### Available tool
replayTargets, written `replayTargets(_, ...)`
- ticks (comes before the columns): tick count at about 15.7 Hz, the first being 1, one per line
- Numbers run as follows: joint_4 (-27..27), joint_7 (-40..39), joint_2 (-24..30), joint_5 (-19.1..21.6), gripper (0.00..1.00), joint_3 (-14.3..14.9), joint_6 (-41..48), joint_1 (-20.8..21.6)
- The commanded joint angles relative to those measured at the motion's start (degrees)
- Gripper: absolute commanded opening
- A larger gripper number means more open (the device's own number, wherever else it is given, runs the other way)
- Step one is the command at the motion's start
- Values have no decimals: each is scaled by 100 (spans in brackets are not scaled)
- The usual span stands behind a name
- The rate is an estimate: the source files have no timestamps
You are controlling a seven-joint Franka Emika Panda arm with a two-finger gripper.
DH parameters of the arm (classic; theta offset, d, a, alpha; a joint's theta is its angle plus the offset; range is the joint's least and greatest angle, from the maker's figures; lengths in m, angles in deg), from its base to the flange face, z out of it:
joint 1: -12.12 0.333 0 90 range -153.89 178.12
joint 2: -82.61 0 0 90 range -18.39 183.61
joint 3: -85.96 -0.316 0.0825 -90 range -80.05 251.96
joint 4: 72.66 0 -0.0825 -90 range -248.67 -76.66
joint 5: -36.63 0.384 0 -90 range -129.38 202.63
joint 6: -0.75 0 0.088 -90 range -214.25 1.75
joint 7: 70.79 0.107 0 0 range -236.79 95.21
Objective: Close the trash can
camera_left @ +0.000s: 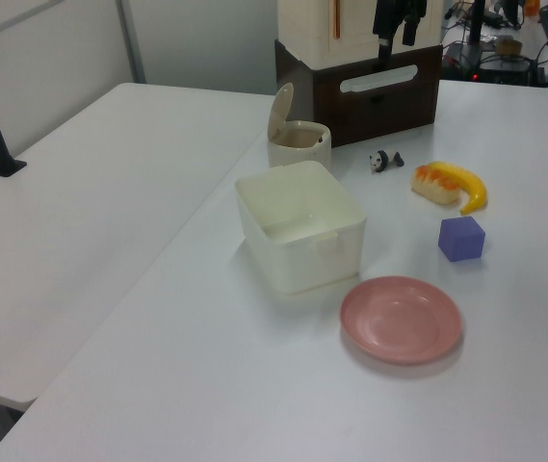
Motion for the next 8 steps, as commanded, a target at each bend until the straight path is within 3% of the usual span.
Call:
replayTargets(1, -174, -167, 108, 271, 100, 79, -334, 3)
replayTargets(8, -174, -456, 117, 149, 100, 79, -283, -6)
